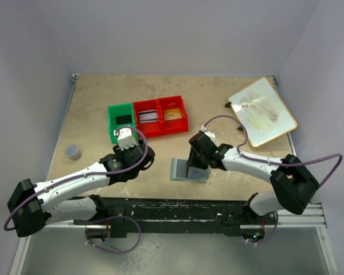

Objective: Take the credit cards out of the card holder

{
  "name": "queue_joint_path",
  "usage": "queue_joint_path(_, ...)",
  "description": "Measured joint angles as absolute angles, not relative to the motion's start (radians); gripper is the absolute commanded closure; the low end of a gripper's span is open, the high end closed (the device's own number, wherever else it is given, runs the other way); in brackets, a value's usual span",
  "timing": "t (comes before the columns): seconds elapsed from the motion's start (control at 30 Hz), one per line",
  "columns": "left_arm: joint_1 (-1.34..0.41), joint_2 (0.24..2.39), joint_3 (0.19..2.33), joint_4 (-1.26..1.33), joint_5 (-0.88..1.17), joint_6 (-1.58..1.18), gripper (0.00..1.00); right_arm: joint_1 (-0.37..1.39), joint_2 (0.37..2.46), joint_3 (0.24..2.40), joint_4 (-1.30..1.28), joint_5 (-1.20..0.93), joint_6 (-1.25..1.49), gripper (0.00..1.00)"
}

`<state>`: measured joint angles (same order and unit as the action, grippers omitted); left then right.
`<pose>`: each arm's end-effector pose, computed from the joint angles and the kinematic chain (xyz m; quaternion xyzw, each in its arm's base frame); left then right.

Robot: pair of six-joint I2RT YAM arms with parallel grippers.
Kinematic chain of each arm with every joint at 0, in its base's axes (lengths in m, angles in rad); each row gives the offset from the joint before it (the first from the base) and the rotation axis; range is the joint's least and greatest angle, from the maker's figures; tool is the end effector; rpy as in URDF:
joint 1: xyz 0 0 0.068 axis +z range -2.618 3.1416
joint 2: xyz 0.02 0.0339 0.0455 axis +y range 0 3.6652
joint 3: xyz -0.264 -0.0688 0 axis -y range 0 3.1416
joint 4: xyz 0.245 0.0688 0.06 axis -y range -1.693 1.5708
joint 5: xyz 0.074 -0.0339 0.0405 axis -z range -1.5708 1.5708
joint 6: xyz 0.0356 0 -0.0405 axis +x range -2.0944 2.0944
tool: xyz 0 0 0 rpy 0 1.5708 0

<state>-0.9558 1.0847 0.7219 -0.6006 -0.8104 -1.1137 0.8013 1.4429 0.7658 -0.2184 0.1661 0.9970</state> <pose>0.1383 -0.1511 0.2352 -0.1867 0.8649 -0.0442 0.4638 0.2012 0.1992 0.1834 0.1192 0.9331 0.2097 0.2667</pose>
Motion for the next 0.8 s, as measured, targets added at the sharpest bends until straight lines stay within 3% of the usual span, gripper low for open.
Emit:
queue_joint_path(0.53, -0.956, 1.103, 0.723, -0.576, -0.781, -1.095, 0.35, 0.732, 1.188, 0.721, -0.394, 0.219, 0.972, 0.52)
queue_joint_path(0.8, -0.956, 1.190, 0.732, -0.452, -0.641, -1.008, 0.41, 0.708, 1.073, 0.542, -0.041, 0.022, 0.979, 0.58)
